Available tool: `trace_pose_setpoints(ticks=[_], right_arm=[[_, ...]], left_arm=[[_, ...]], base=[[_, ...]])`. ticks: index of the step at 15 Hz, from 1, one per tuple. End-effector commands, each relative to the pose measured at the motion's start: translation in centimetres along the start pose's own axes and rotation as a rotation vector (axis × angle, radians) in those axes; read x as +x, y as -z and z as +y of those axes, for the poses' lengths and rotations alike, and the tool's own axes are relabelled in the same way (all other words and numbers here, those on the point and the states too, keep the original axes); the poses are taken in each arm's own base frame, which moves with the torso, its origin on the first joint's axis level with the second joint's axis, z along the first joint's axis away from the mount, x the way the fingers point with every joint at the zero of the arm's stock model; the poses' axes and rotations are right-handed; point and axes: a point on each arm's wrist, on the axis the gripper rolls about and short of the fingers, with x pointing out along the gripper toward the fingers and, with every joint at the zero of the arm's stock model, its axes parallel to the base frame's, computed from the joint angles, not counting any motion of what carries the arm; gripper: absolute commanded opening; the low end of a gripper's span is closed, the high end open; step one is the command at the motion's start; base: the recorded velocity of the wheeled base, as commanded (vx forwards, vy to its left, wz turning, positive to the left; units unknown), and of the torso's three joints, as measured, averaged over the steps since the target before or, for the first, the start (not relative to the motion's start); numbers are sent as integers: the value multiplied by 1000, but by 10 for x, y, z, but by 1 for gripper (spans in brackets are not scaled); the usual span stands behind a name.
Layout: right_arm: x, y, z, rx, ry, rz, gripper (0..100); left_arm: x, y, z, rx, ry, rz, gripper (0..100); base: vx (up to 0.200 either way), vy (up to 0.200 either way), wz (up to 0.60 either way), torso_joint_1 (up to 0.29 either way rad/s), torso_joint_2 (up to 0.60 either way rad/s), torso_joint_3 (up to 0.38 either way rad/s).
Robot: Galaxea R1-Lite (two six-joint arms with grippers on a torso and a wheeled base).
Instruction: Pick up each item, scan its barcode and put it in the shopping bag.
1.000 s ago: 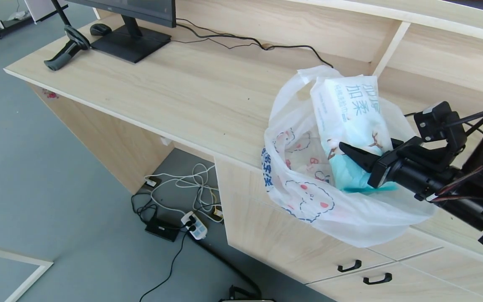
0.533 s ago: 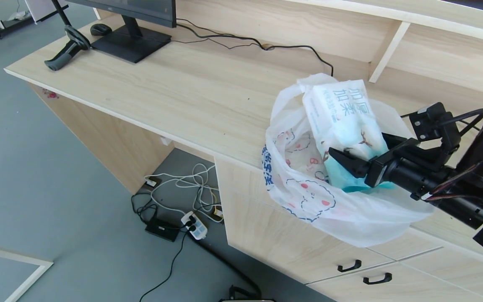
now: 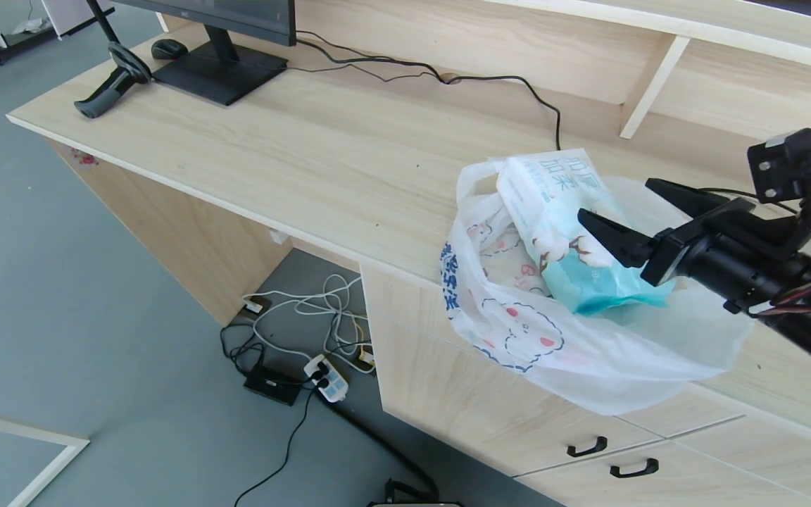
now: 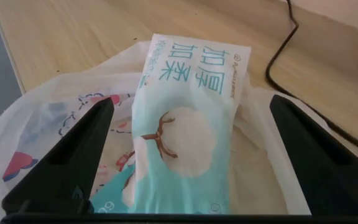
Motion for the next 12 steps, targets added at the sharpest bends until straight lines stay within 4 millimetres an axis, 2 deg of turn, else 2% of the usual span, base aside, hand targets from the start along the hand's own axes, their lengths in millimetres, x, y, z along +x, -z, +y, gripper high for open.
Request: trace_pose_setpoints(ticks=[1,3,6,9,10,12], right_arm=[[-20,-32,6,-25,-5,-107,100],[-37,-52,11,-30,-13,-170,100],[-72,-58,16,-12,-27,-146,100],[-134,-48,27,16,-52,-15,100],[-162,-39,32,27,-59,34,100],[-197,-34,37,48,-64,80,100]], left_arm=[[0,0,0,-1,0,2,100],[0,0,0,-4,0,2,100],[0,0,0,-4,0,5,100],[0,0,0,-4,0,5,100],[0,0,0,-5,0,3,100],[0,0,0,-7,0,2,100]], base=[[0,0,0,0,0,0],[0,0,0,0,0,0],[0,0,0,0,0,0],[0,0,0,0,0,0],[0,0,0,0,0,0],[0,0,0,0,0,0]])
